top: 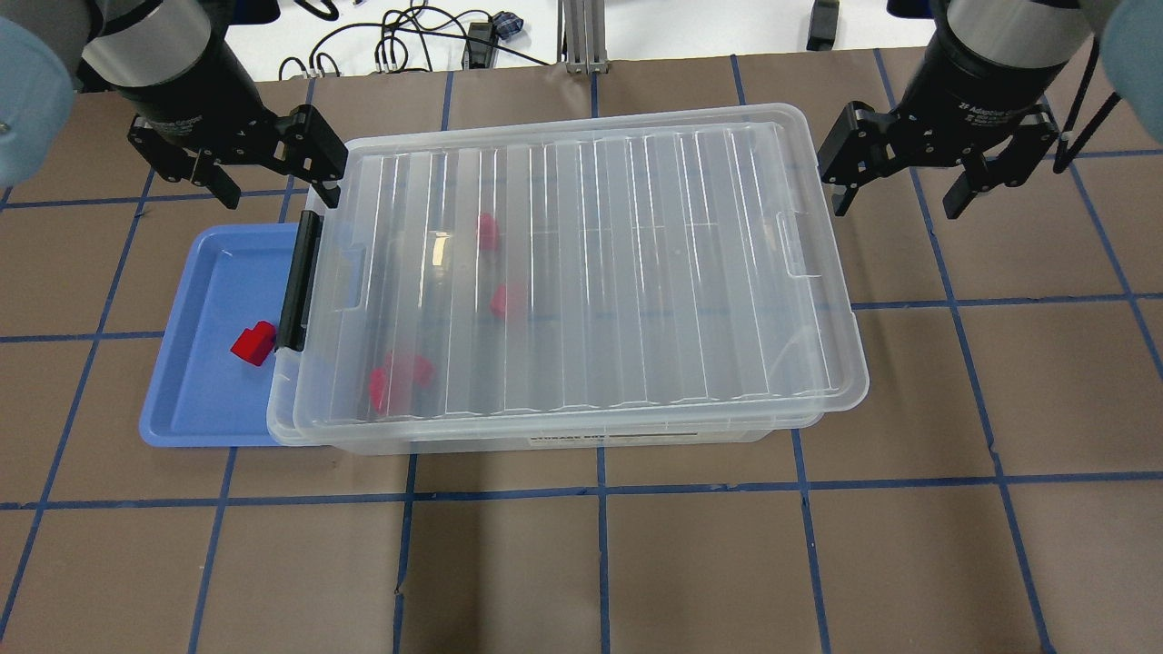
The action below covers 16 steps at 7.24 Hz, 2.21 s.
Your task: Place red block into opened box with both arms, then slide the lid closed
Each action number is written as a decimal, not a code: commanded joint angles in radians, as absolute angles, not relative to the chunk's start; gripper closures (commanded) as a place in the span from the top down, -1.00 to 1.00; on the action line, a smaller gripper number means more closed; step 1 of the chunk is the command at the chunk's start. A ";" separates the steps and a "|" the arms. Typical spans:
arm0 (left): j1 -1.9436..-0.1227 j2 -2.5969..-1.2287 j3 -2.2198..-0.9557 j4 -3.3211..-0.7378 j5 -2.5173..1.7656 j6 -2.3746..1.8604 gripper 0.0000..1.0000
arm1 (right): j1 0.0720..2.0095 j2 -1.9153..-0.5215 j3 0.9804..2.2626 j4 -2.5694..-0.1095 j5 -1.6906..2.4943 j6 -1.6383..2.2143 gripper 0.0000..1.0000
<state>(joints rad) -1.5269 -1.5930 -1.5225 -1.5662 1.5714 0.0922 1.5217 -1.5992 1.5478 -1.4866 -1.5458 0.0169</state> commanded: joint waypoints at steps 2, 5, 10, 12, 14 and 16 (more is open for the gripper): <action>-1.528 -1.591 -1.523 -1.566 1.572 0.092 1.00 | 1.520 -1.600 1.548 -1.485 -1.542 0.003 1.00; -1.528 -1.589 -1.534 -1.563 1.571 0.092 1.00 | 1.517 -1.589 1.549 -1.496 -1.540 0.012 1.00; -1.301 -1.617 -1.613 -1.531 1.572 0.363 1.00 | 1.511 -1.363 1.557 -1.642 -1.557 0.021 1.00; -1.185 -1.667 -1.710 -1.377 1.571 0.570 1.00 | 1.509 -1.319 1.557 -1.660 -1.557 0.023 1.00; -1.151 -1.716 -1.791 -1.274 1.522 0.661 1.00 | 1.487 -1.298 1.557 -1.663 -1.557 0.020 1.00; -1.149 -1.749 -1.862 -1.136 1.519 0.670 1.00 | 1.454 -1.296 1.559 -1.661 -1.552 0.020 1.00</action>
<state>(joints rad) -1.1526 -1.7279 -1.8197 -1.2157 1.5226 0.6601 1.4684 -1.2990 1.5575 -1.6613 -1.5552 0.0162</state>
